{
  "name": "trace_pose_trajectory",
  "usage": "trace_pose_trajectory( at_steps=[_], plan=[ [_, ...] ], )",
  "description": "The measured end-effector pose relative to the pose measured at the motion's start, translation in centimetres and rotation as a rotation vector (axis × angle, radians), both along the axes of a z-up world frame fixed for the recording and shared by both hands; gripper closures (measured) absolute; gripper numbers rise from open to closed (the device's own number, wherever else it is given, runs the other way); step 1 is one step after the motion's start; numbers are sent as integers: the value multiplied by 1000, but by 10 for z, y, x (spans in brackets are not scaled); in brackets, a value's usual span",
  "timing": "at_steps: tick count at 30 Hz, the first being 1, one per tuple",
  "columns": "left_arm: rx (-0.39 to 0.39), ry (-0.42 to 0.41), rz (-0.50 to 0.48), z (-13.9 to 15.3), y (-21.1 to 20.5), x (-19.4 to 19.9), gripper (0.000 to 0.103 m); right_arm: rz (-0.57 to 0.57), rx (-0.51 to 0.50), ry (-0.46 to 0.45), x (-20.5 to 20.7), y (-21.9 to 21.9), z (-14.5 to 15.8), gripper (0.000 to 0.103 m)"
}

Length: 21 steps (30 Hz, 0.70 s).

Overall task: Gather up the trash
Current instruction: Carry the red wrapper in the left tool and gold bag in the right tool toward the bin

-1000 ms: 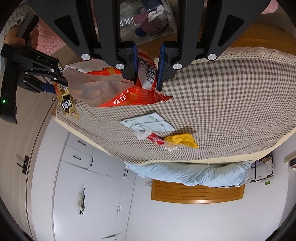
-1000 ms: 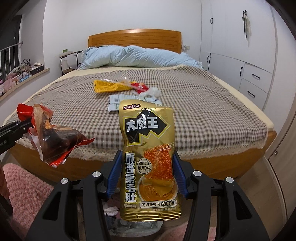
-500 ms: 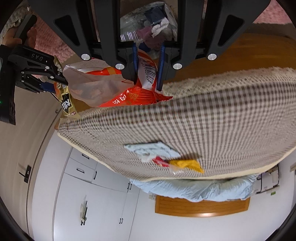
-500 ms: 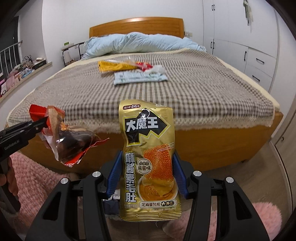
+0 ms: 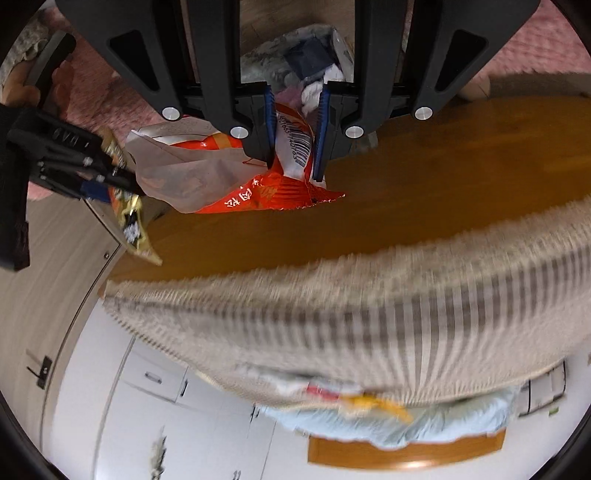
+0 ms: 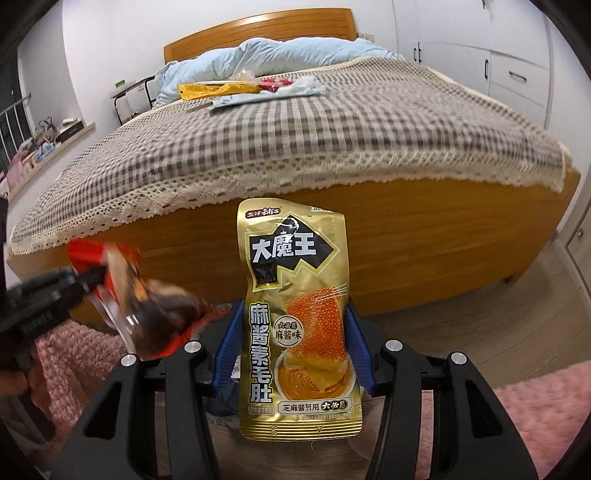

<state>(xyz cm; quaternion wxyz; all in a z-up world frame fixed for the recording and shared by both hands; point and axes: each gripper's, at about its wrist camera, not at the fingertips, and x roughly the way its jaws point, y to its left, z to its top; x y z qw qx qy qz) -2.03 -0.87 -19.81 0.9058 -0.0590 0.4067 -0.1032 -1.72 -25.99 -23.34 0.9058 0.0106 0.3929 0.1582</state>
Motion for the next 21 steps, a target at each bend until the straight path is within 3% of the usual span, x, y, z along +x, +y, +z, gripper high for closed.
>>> trace_pose_trajectory(
  at_steps=[11, 14, 21],
  plan=[
    [15, 229, 51, -83, 16, 35, 88, 28, -92, 125, 21, 17, -49, 52],
    [43, 256, 54, -95, 12, 44, 88, 27, -106, 137, 25, 17, -53, 52],
    [18, 305, 61, -114, 10, 56, 88, 55, -196, 159, 32, 26, -73, 52]
  ],
)
